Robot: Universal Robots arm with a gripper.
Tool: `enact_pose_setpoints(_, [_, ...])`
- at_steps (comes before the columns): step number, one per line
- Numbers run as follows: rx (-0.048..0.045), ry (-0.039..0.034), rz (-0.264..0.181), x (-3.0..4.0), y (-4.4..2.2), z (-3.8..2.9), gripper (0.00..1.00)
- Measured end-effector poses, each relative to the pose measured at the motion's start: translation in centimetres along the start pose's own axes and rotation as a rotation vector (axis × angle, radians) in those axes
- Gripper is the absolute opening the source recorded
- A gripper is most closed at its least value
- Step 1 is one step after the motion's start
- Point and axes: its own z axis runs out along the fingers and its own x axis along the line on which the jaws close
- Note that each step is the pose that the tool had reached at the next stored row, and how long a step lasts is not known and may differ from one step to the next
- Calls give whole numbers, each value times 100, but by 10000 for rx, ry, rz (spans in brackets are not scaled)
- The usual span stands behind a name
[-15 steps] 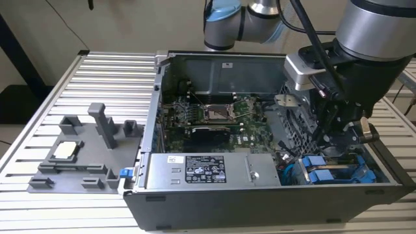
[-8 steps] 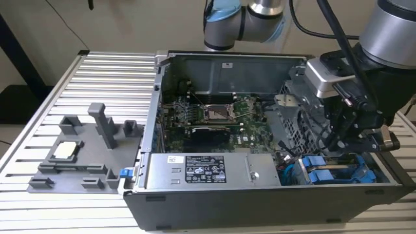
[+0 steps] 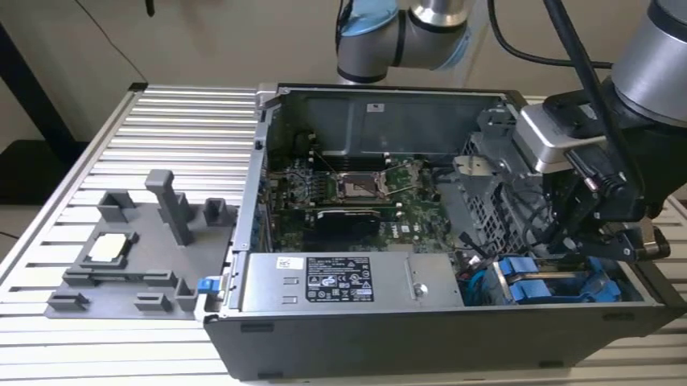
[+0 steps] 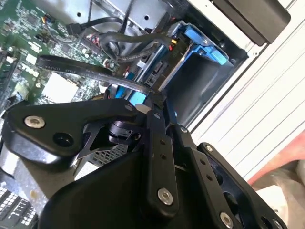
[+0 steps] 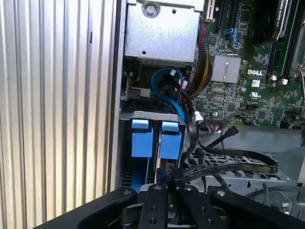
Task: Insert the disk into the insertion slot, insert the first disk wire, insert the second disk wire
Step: 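Insert the second disk wire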
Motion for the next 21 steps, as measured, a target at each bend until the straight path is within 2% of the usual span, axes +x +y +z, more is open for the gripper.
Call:
enact_pose_setpoints(2, [25, -265, 56, 3, 0, 1, 16])
enact_pose_setpoints(3, [36, -365, 84, 7, 1, 2, 16])
enact_pose_setpoints(4, [39, -401, 95, 17, 1, 1, 16])
enact_pose_setpoints(5, [8, -410, 97, 32, -8, 2, 16])
enact_pose_setpoints(6, [-75, -417, 107, 42, -24, 4, 16])
enact_pose_setpoints(12, [-712, -462, 171, 89, -168, 21, 16])
enact_pose_setpoints(16, [-1072, -490, 206, 115, -271, 35, 16])
enact_pose_setpoints(17, [-1110, -500, 211, 121, -289, 39, 16])
enact_pose_setpoints(20, [-1109, -613, 225, 134, -301, 59, 16])
enact_pose_setpoints(21, [-1106, -625, 239, 134, -300, 66, 16])
